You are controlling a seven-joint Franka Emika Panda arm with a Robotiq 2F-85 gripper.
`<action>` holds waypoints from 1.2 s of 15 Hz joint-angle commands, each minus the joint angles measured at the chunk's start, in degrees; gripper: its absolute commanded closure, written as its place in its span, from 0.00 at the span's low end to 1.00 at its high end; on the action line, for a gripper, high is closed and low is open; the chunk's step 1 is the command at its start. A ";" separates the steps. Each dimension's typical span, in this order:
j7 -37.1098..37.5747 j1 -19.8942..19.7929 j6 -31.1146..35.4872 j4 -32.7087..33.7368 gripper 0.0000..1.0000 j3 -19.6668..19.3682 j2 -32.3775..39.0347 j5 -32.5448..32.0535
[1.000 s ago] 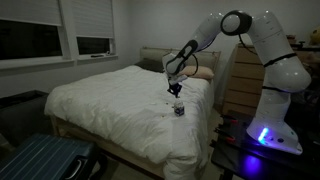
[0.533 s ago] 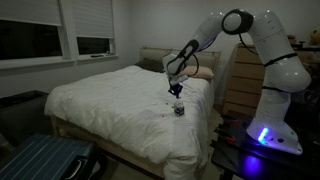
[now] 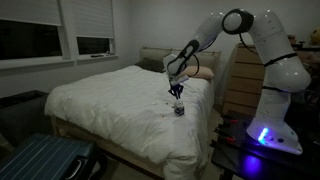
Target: Put the objects on the bed in the jar
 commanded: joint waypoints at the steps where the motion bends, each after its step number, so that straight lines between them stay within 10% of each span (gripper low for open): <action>1: 1.80 -0.34 1.88 -2.74 1.00 0.26 -2.86 -2.08; 8: 13.61 0.88 12.31 -2.72 1.00 -4.52 -1.22 -11.45; 9: 14.41 0.69 13.31 -2.67 0.79 -4.89 -0.75 -12.39; 18: 16.62 0.40 22.11 0.53 0.16 -7.27 7.09 -12.57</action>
